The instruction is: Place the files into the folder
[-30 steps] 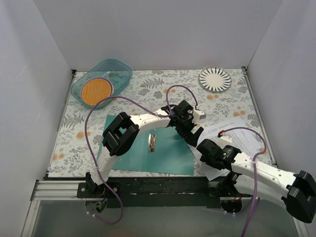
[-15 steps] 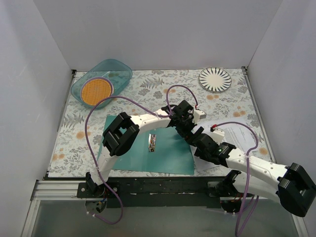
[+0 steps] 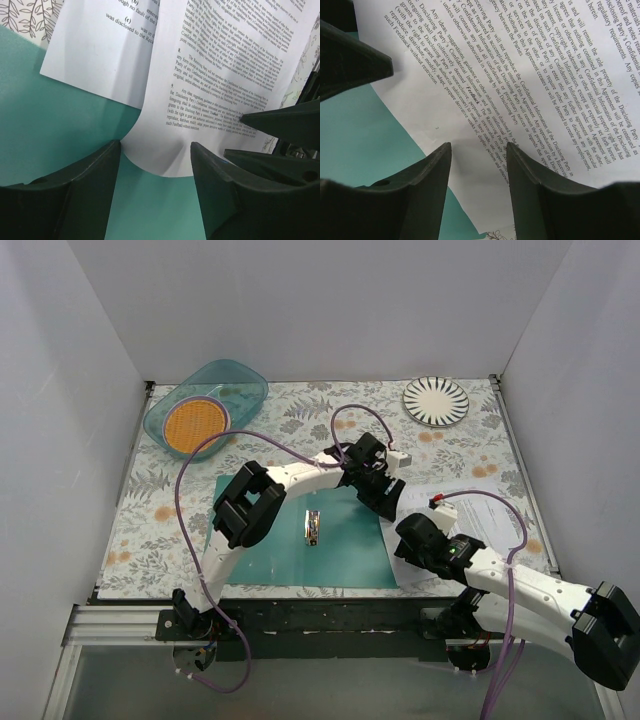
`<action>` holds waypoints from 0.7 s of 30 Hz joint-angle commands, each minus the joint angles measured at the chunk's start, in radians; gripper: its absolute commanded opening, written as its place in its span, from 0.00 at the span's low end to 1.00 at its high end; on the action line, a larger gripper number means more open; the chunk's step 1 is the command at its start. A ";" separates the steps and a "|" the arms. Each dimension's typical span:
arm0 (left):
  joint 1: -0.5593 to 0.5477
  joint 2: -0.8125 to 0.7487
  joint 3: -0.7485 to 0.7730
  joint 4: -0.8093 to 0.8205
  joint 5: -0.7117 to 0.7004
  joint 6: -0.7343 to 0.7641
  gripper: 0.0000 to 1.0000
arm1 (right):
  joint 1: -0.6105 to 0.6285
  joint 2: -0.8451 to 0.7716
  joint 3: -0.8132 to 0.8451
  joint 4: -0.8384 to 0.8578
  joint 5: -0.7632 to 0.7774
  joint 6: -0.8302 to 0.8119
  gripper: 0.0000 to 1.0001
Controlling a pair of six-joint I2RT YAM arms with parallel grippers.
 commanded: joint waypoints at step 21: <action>0.041 0.063 0.191 -0.209 0.370 0.001 0.64 | 0.000 -0.007 -0.050 -0.063 -0.070 0.009 0.55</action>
